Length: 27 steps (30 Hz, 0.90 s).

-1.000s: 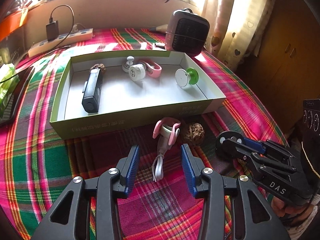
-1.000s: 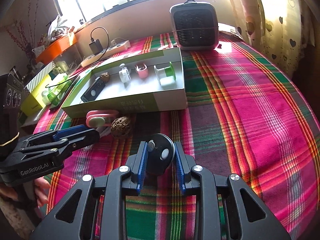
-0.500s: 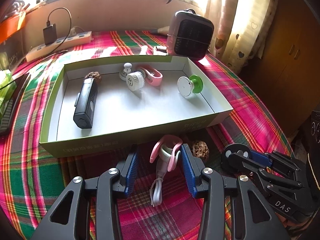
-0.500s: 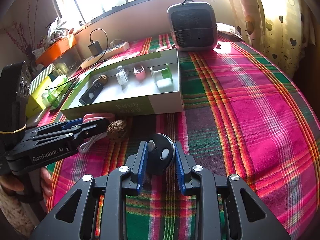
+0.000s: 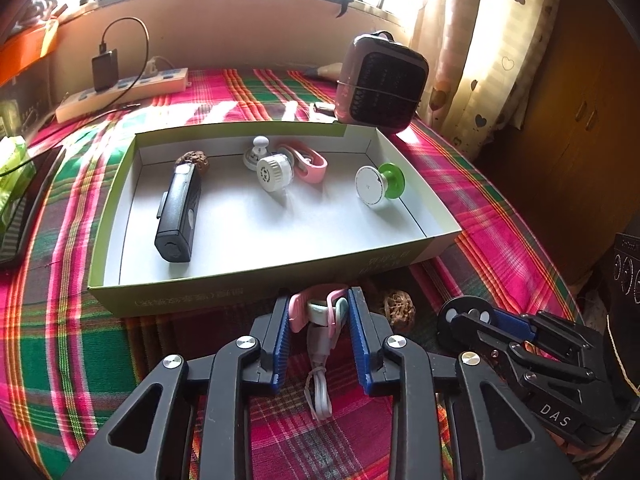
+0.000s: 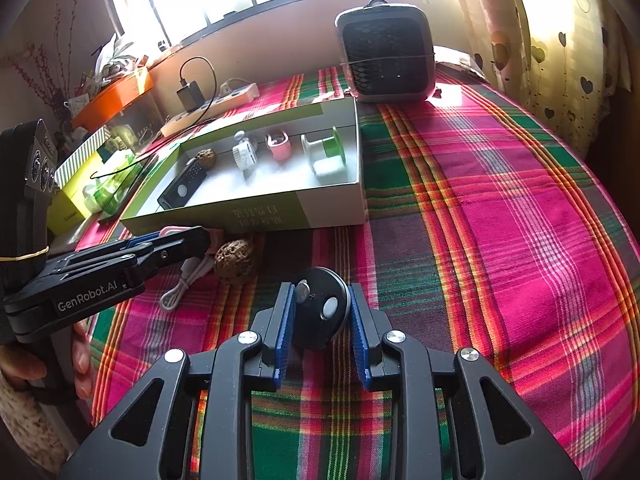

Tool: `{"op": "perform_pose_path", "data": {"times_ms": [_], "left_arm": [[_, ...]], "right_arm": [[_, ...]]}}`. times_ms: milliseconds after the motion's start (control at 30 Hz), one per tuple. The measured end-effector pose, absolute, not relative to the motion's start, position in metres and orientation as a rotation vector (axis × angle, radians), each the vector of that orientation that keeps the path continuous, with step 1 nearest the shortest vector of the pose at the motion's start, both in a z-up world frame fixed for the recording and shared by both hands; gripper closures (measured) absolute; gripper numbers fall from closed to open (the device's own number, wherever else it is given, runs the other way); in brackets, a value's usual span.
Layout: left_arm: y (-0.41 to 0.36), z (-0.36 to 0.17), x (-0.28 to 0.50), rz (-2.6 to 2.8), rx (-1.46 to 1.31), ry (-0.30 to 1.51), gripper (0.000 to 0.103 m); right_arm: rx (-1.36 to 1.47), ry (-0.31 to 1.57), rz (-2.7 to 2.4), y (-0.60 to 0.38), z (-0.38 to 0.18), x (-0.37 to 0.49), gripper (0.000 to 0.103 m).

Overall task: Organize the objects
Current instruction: 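Grasp the black round disc with the right tool while the left tool grasps the pink hook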

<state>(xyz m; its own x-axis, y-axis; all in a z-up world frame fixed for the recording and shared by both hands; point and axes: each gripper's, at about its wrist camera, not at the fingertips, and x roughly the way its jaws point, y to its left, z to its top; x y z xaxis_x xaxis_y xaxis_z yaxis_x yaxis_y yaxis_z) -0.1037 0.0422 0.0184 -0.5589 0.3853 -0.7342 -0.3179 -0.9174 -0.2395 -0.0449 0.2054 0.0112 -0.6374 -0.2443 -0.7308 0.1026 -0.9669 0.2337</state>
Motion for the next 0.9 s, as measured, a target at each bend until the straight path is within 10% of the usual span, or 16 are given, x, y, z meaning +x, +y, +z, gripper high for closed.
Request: {"op": "perform_pose_path", "data": {"times_ms": [900], "left_arm": [[0.01, 0.025, -0.088, 2.558, -1.153, -0.166, 0.082]], "right_arm": [[1.23, -0.237, -2.673, 0.204, 0.011, -0.045, 0.075]]}}
